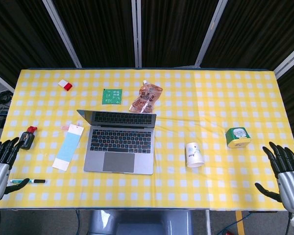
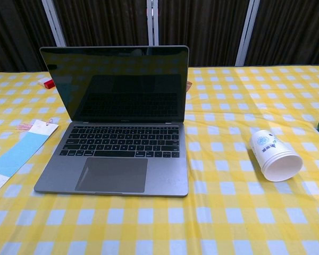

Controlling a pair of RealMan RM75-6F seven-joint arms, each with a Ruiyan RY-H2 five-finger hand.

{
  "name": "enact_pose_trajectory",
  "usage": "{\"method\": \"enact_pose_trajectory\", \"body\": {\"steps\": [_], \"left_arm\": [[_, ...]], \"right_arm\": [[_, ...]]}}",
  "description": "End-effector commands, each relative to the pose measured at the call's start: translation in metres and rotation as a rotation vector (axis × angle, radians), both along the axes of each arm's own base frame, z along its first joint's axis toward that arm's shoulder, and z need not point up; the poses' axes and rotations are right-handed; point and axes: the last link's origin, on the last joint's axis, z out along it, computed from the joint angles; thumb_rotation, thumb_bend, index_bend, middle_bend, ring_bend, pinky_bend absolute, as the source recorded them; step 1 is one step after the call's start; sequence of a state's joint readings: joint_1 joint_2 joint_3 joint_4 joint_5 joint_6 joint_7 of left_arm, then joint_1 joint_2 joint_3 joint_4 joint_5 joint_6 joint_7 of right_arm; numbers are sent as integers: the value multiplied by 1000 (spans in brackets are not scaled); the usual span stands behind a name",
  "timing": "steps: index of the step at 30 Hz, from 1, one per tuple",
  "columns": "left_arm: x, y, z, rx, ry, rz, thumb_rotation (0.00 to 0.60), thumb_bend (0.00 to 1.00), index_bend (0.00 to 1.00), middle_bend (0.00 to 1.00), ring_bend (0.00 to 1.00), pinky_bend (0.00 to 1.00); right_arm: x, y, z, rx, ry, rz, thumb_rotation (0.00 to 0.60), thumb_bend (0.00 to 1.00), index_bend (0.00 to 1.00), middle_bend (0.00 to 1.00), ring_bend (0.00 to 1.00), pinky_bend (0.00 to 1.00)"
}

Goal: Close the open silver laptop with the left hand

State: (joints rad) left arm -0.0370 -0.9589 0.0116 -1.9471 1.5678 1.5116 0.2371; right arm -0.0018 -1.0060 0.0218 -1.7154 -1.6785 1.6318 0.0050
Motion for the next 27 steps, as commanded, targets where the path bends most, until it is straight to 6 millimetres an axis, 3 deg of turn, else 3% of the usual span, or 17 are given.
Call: {"method": "enact_pose_trajectory", "body": {"steps": [1, 12, 15, 17, 20, 23, 27], "left_arm": [[0, 0, 0, 1, -1, 0, 600, 0, 0, 0, 0, 0], [0, 5, -5, -29, 14, 2, 600, 25, 0, 0, 0, 0], [8, 19, -10, -50, 4, -17, 600, 253, 0, 0, 0, 0], [20, 36, -14, -76, -2, -58, 600, 581, 0, 0, 0, 0], [41, 65, -17, -110, -9, -112, 600, 891, 0, 0, 0, 0], [65, 99, -20, -133, 25, -156, 600, 991, 0, 0, 0, 0], [96, 140, -29, -196, -27, -177, 600, 1000, 0, 0, 0, 0]], "right_arm": [[0, 0, -1, 1, 1, 1, 600, 0, 0, 0, 0, 0], [-1, -1, -1, 1, 4, -8, 600, 0, 0, 0, 0, 0], [-2, -4, -3, 8, 8, -13, 600, 0, 0, 0, 0, 0], [-2, -6, -4, 11, 3, -19, 600, 0, 0, 0, 0, 0], [-5, -9, -3, 8, 1, -35, 600, 0, 0, 0, 0, 0], [-8, -12, -3, 5, 1, -52, 600, 0, 0, 0, 0, 0], [-12, -16, -3, 6, 4, -72, 600, 0, 0, 0, 0, 0]]}}
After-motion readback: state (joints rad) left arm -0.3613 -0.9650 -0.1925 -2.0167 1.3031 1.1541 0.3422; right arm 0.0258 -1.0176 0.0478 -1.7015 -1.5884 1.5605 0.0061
